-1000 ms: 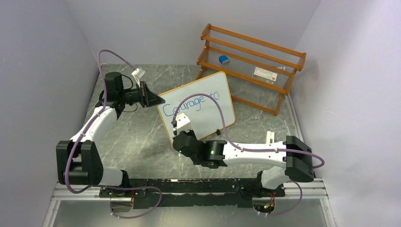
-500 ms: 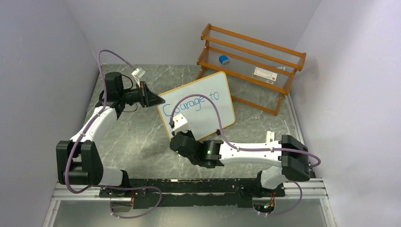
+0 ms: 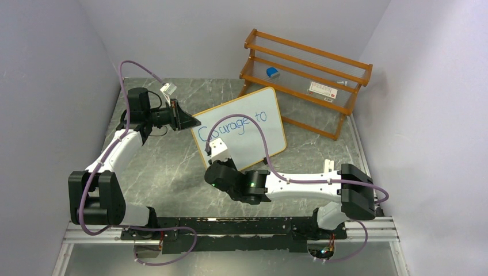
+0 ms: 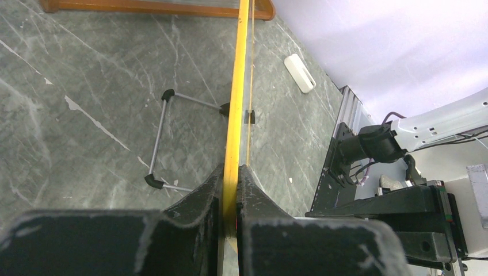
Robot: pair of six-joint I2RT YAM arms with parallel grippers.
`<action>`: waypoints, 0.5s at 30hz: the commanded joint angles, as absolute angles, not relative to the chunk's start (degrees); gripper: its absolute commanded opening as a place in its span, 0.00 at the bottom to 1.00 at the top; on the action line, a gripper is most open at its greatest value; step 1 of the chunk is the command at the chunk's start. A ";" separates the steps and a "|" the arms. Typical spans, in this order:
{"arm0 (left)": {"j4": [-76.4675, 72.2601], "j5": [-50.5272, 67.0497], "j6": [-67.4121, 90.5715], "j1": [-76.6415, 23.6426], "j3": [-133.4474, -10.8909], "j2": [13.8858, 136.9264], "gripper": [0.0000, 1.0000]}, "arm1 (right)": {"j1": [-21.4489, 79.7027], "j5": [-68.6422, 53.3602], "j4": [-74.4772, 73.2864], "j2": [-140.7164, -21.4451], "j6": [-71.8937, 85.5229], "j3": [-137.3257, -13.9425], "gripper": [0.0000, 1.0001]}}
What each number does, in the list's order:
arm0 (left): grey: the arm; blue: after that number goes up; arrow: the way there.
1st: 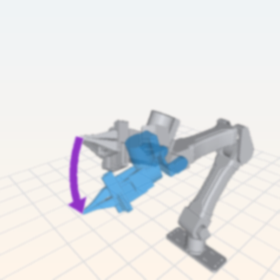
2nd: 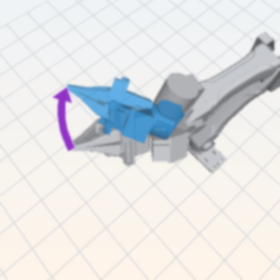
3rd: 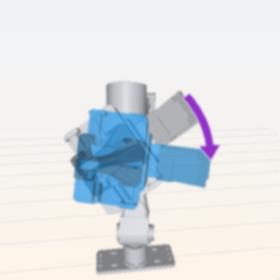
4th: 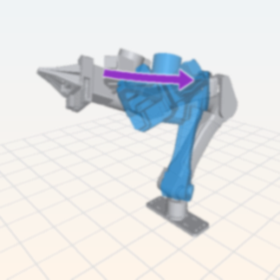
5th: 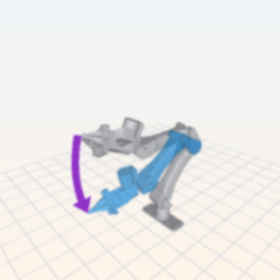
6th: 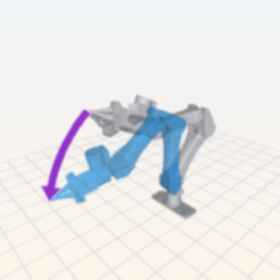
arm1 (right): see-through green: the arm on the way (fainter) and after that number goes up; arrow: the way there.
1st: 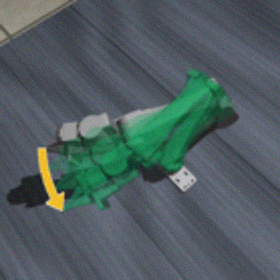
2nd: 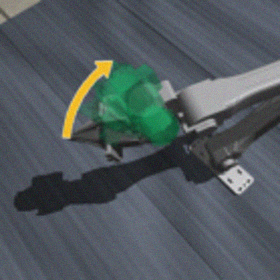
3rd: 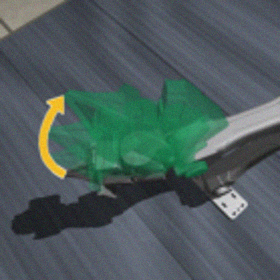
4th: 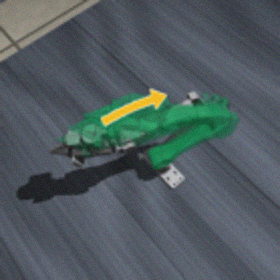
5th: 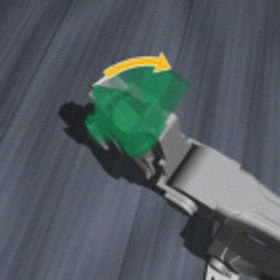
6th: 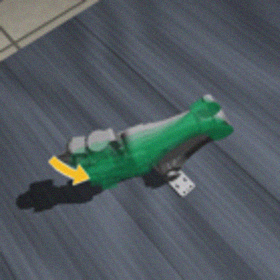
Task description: Write a sentence on the whiteboard
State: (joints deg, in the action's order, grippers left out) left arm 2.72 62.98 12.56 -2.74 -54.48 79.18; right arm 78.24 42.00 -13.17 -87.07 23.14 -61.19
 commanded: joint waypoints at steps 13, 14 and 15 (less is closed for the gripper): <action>5.92 59.43 9.81 -4.39 -53.40 79.63 0.05 | 78.12 47.29 -15.70 -86.58 26.03 -61.81 0.00; 5.94 59.45 9.71 -4.39 -53.43 79.63 0.05 | 78.09 47.29 -15.76 -86.45 26.05 -61.75 0.00; 5.91 59.46 9.78 -4.39 -53.44 79.63 0.05 | 78.11 47.16 -15.63 -86.34 25.90 -61.74 0.00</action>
State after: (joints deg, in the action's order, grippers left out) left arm 2.83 62.96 12.38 -2.74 -54.48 79.18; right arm 78.32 44.60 -15.14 -87.05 24.49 -61.19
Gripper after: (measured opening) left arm 0.121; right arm 0.153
